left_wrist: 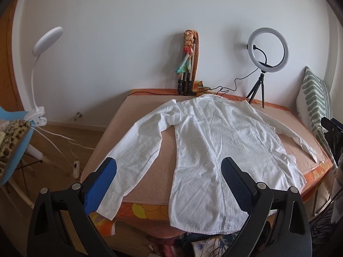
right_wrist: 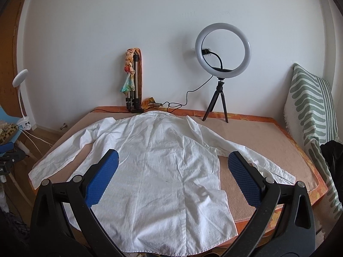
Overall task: Fold small clothes
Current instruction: 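Grasp the white shirt's side edge near the hem with the left tool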
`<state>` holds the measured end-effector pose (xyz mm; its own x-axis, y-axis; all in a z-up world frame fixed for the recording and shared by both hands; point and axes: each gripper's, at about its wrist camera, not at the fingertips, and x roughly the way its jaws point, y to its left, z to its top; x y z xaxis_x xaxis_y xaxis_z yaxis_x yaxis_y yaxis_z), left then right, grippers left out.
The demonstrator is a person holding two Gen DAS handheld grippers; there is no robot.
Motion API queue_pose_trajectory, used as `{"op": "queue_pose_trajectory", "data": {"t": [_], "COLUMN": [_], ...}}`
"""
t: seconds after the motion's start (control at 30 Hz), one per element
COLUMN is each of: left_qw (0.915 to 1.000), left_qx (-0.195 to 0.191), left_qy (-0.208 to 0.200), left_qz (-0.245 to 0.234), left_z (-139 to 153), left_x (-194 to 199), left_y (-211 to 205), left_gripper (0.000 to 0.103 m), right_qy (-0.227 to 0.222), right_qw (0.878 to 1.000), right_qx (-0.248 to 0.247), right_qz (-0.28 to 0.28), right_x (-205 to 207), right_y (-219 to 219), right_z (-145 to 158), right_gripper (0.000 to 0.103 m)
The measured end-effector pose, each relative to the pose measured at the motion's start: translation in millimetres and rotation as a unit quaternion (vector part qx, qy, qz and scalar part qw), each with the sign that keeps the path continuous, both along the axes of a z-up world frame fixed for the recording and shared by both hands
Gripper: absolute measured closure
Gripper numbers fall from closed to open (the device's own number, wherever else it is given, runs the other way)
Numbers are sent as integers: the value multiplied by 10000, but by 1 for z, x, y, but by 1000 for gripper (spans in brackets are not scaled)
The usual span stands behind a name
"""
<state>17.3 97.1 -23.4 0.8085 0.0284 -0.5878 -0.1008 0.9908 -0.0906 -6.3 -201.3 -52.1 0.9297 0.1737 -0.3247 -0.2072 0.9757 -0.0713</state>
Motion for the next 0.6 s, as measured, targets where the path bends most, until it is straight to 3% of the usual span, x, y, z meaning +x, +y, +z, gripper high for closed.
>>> {"op": "queue_pose_trajectory", "data": {"t": [0.23,0.4,0.6], "left_qw": [9958,9856,9729], "left_qx": [-607,-1135,-1640], "left_qy": [603,1059,1430], "left_qz": [334,674,779], "left_z": [-37,-72,-103], "left_x": [21,33,38], "left_y": [79,130,166], "left_gripper": [29,47,49], "right_qy": [305,348,723], "right_qw": [9973,9945,9872], "right_qx": [59,145,1], "right_qz": [661,979,1424], "right_x": [42,69,100], "right_y": [44,73,112], "right_z": [-2,-6,-17], "right_gripper": [0,0,0]}}
